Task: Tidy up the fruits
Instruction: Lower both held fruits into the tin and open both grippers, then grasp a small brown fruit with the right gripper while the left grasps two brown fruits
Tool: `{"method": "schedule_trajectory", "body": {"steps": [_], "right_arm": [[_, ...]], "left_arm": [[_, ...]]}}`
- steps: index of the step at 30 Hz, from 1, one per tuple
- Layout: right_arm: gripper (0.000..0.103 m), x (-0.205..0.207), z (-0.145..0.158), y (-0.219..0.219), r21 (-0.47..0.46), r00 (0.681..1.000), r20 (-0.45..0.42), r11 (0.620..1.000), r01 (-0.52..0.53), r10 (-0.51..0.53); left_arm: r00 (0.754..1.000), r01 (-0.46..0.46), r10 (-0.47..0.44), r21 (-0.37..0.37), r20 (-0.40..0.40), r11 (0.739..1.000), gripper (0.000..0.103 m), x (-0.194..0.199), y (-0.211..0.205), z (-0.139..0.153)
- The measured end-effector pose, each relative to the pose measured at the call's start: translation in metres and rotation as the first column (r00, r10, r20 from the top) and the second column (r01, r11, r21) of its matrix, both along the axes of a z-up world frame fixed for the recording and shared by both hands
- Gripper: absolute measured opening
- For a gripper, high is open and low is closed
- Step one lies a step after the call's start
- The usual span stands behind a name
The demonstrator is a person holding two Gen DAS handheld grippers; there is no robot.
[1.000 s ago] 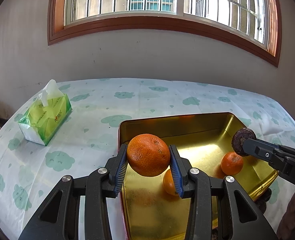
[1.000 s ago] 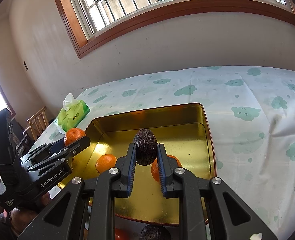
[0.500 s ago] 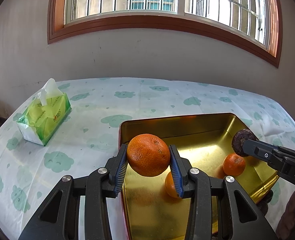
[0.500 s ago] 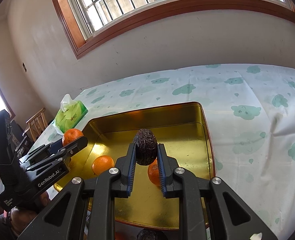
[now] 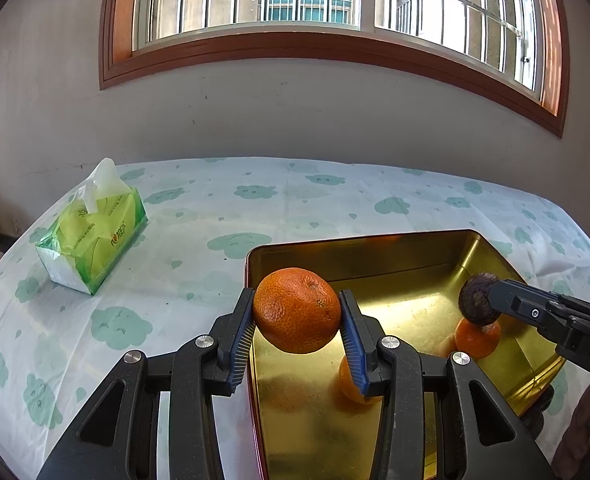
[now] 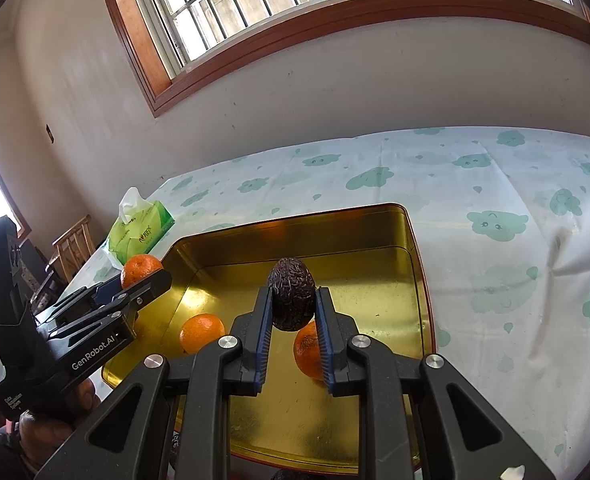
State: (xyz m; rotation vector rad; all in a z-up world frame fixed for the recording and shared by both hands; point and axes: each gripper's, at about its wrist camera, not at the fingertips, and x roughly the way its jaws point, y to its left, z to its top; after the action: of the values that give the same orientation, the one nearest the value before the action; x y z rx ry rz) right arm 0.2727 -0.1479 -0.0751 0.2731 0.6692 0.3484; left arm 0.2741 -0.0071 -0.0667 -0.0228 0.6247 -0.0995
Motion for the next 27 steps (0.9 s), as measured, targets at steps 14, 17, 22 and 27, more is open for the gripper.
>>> {"method": "schedule_trajectory", "body": {"steps": [14,17,22,27], "right_arm": [[0.028,-0.047,0.022,0.008,0.059,0.980,0.031,0.979,-0.198,0.196],[0.028,-0.074,0.022,0.021,0.030,0.958,0.010,0.958,-0.287,0.286],[0.028,-0.107,0.010,0.056,-0.024,0.918,-0.058,0.918,-0.395,0.393],[0.028,-0.113,-0.015,0.081,-0.081,0.907,-0.131,0.907,-0.413,0.401]], "left_arm": [[0.993,-0.075,0.076,-0.011,0.086,0.997,0.077,-0.024,0.022,0.017],[0.991,-0.114,0.117,-0.043,0.068,0.993,0.077,-0.035,0.041,0.017],[0.987,-0.154,0.156,-0.059,0.034,0.986,0.077,-0.066,0.064,0.013],[0.989,-0.149,0.149,-0.025,0.017,0.989,0.077,-0.107,0.076,0.005]]}}
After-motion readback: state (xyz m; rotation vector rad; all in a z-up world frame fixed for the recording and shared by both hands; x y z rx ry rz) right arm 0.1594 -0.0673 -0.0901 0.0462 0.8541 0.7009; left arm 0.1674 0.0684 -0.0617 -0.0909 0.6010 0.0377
